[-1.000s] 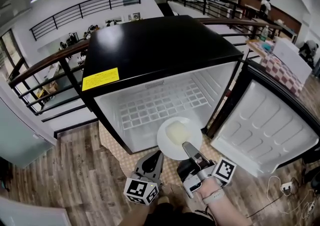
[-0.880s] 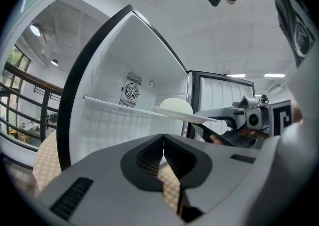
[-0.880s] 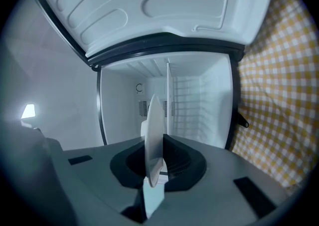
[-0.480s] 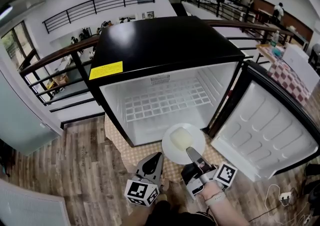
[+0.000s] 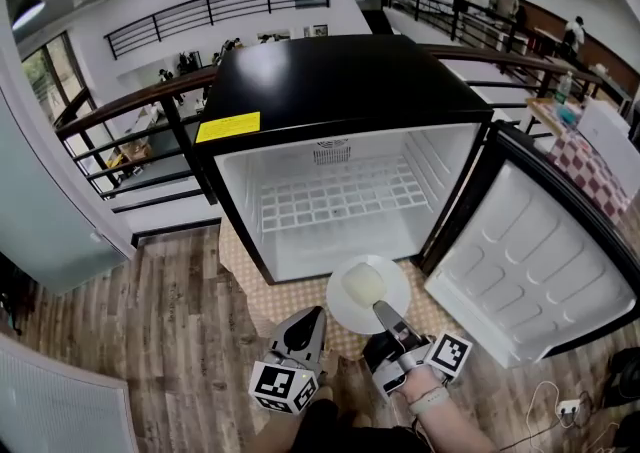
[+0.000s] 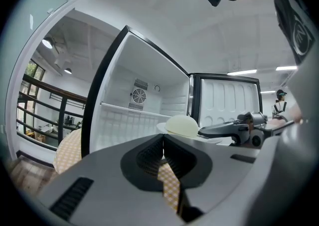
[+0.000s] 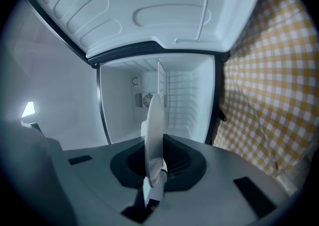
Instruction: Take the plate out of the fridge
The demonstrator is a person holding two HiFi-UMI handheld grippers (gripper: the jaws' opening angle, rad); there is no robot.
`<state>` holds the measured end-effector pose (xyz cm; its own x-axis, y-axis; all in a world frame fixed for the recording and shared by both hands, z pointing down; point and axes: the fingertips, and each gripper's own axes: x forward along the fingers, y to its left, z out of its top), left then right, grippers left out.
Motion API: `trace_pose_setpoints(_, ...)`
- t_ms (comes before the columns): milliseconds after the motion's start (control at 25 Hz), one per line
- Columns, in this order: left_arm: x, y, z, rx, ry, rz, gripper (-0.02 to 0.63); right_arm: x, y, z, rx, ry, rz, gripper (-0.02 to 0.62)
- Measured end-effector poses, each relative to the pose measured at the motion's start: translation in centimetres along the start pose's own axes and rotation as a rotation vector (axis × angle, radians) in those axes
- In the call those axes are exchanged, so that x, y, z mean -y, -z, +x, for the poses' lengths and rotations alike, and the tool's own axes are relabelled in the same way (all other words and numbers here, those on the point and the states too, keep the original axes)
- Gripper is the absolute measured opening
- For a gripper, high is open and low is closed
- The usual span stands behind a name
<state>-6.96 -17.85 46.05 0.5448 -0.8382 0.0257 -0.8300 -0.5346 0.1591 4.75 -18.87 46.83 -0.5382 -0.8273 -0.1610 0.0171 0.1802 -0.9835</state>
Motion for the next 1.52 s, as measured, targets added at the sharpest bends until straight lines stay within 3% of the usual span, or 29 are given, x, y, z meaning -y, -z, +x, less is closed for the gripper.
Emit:
trace_pose_setpoints(440,0.7,0.4,-2.4,0.003,-0.053,0.0,0.009,0.8,1.5,-1.8,-0.039,0.01,0.022,0.051)
trace_pose_setpoints(1520,7.3,2.3,-7.2,0.037,-0.103,0.006,0.008,1.1,3.2,-9.8,-0.085,0.017,0.027,0.051)
